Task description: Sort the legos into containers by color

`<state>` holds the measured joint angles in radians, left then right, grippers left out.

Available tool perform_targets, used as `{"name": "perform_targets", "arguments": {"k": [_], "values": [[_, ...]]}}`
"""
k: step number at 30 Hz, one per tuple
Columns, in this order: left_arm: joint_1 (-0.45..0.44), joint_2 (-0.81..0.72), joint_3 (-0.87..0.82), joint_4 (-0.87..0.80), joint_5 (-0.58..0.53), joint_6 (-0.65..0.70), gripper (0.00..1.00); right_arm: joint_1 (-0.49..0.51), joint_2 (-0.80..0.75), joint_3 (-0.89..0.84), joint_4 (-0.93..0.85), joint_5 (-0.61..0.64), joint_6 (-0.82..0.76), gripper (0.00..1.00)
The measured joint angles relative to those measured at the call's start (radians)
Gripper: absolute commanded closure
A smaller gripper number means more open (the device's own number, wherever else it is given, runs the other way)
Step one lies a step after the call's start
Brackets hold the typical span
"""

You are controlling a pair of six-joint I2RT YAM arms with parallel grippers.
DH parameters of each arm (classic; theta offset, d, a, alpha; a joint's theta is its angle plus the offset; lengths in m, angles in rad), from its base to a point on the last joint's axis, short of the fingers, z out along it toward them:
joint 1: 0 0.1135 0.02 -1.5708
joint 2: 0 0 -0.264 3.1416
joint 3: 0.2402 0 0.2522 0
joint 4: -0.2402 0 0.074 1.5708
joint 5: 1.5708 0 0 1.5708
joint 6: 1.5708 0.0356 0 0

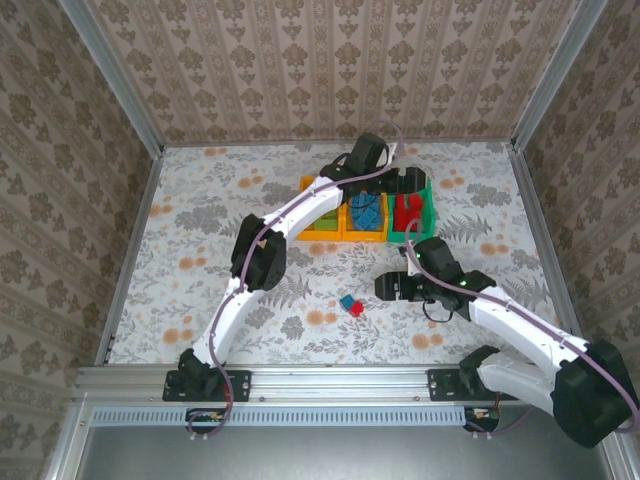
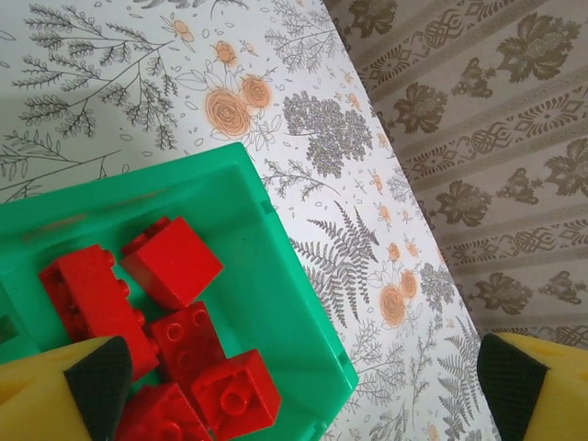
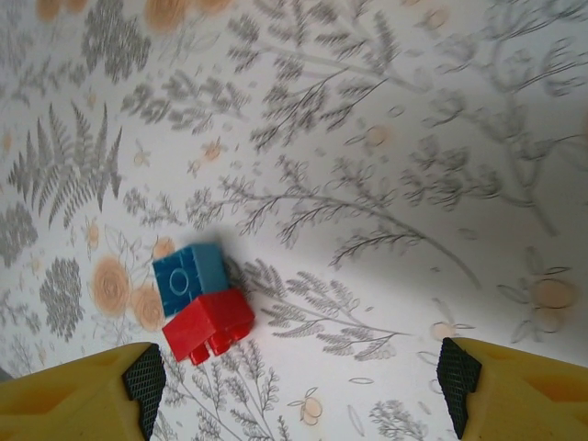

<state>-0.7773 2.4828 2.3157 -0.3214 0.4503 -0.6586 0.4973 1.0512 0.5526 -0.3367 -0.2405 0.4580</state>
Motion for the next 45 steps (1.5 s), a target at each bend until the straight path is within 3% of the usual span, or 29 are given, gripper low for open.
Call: {"name": "perform_targets", "arguments": {"k": [12,22,36,45], "values": [[0.015,-0.287,-0.270,0.050,-0.002,0.003,0.00,0.296,0.224,0.068,0.031,0.161,-0.103,0.19],[0.129,-0.549,-0.655,0.154,-0.014,-0.034,0.00,0.368,0.393,0.139,0.066,0.264,-0.201,0.23],[0.219,-0.809,-0.918,0.153,-0.059,-0.037,0.00,0.385,0.483,0.193,0.069,0.283,-0.294,0.68],[0.235,-0.896,-1.002,0.047,-0.146,0.024,0.00,0.361,0.412,0.200,0.039,0.290,-0.294,0.73]]}}
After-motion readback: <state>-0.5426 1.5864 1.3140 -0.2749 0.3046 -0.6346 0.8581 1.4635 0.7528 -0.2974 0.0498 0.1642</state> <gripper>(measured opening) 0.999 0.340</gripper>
